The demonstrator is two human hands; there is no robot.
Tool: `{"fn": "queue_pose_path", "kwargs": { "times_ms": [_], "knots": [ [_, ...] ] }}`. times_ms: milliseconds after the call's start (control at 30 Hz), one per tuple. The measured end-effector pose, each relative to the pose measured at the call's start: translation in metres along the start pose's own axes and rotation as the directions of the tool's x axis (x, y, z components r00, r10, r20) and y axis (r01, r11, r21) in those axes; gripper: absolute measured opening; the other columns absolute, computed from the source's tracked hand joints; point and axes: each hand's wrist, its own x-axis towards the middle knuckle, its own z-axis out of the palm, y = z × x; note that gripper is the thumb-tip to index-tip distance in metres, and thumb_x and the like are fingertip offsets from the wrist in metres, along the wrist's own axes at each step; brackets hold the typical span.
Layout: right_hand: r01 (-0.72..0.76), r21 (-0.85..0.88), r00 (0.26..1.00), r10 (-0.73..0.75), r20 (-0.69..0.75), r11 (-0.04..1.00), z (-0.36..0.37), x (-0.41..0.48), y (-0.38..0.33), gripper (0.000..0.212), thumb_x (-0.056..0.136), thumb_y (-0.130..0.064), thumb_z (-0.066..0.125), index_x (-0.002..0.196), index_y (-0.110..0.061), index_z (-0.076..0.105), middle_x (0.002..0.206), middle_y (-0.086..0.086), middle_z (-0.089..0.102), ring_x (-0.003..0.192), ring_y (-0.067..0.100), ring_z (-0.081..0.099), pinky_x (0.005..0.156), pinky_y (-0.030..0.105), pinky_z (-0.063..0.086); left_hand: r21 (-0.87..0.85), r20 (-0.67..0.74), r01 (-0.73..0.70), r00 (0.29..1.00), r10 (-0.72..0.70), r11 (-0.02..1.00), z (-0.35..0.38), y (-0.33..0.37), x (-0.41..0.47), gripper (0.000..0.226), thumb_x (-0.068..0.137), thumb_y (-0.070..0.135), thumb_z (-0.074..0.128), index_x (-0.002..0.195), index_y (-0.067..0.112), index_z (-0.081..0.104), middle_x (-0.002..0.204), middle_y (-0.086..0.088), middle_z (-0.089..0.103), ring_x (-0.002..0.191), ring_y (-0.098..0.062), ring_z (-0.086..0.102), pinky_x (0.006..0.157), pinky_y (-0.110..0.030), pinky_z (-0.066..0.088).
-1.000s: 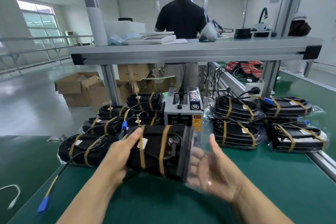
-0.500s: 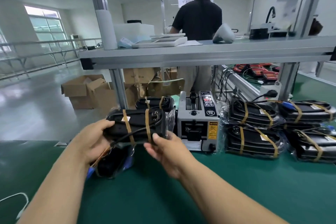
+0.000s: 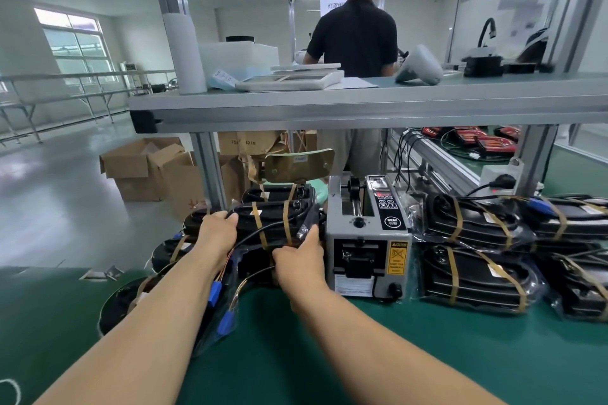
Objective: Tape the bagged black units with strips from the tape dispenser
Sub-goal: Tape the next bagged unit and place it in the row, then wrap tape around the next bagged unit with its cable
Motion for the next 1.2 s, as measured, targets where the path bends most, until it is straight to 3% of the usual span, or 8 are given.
{"fn": "queue_pose_path", "kwargs": {
  "times_ms": [167,267,433,667,833,1000,1100,1200],
  "knots": [
    [-0.062,0.007,0.997,0.063,-0.033,0.998,0.005,-0.007,0.013,0.082,0.094,-0.003,0.047,0.159,-0.019,0.000,0.163,0.009,0.011,0.102,0.005,0.044,0.086,0.011,0.032,0.058,0.000,0.014,1.000,-0.014,0.998,0.001,-0.005,-0.004,0.034,0.099,0.015,0.053,0.132,0.007,0.057,0.121,-0.011,0.065,0.110,-0.031,0.061,0.102,-0.050,0.047],
    [-0.069,-0.016,0.996,0.068,-0.057,0.997,0.006,-0.012,0.021,0.081,0.094,0.000,0.046,0.159,-0.018,0.000,0.163,0.009,0.008,0.122,0.012,0.054,0.102,0.020,0.038,0.112,-0.005,-0.001,1.000,0.002,0.994,0.004,-0.009,-0.007,0.023,0.098,0.012,0.052,0.116,0.006,0.065,0.096,-0.006,0.066,0.098,-0.030,0.063,0.098,-0.050,0.050],
    [-0.087,0.009,0.990,0.087,-0.107,0.996,0.011,-0.008,0.021,0.083,0.091,-0.001,0.046,0.159,-0.018,0.001,0.164,0.011,0.011,0.142,0.026,0.037,0.117,0.033,0.031,0.274,-0.104,0.012,0.994,0.018,0.962,0.010,-0.001,-0.007,0.027,0.094,0.010,0.057,0.113,-0.008,0.062,0.116,-0.029,0.064,0.096,-0.036,0.062,0.091,-0.046,0.053],
    [-0.092,0.141,0.986,0.110,-0.126,0.986,0.006,-0.007,0.020,0.079,0.089,-0.005,0.048,0.158,-0.024,0.014,0.158,0.003,0.031,0.140,0.024,0.039,0.117,0.036,0.032,0.531,-0.088,-0.042,0.991,0.105,0.846,0.025,0.004,-0.030,0.032,0.100,0.022,0.051,0.126,0.005,0.059,0.123,-0.021,0.061,0.112,-0.037,0.056,0.089,-0.038,0.043],
    [-0.068,0.085,0.996,0.073,-0.054,0.994,-0.025,-0.021,0.037,0.063,0.091,-0.006,0.049,0.149,-0.028,0.036,0.133,-0.003,0.057,0.116,0.017,0.059,0.105,0.032,0.046,0.467,-0.122,-0.130,0.970,0.209,0.875,0.023,0.005,-0.050,0.038,0.100,0.027,0.049,0.133,0.008,0.052,0.121,-0.012,0.058,0.101,-0.032,0.053,0.085,-0.041,0.041],
    [-0.070,0.139,0.997,0.075,-0.030,0.988,-0.067,-0.034,0.045,0.042,0.094,-0.005,0.048,0.131,-0.025,0.055,0.130,-0.008,0.059,0.087,-0.006,0.053,0.059,0.004,0.039,0.295,-0.167,-0.400,0.873,0.459,0.868,0.044,0.030,-0.112,0.047,0.100,0.033,0.050,0.144,0.017,0.043,0.146,-0.007,0.044,0.131,-0.025,0.044,0.108,-0.041,0.035],
    [-0.021,0.144,0.996,0.033,-0.081,0.989,-0.099,-0.041,0.049,0.028,0.093,-0.006,0.052,0.105,-0.027,0.064,0.106,-0.014,0.066,0.084,-0.006,0.056,0.057,0.000,0.038,0.200,-0.119,-0.598,0.772,0.625,0.777,0.076,0.053,-0.165,0.041,0.099,0.031,0.051,0.139,0.023,0.048,0.139,0.006,0.047,0.126,-0.015,0.047,0.108,-0.036,0.037],
    [0.060,0.172,0.987,-0.032,-0.157,0.983,-0.141,-0.046,0.049,0.026,0.093,-0.003,0.054,0.099,-0.026,0.065,0.098,-0.014,0.067,0.082,-0.006,0.058,0.063,0.000,0.041,0.130,0.003,-0.720,0.687,0.726,0.681,0.118,0.074,-0.211,0.035,0.099,0.028,0.053,0.134,0.025,0.053,0.130,0.014,0.047,0.122,-0.010,0.050,0.104,-0.031,0.041]
  ]
}}
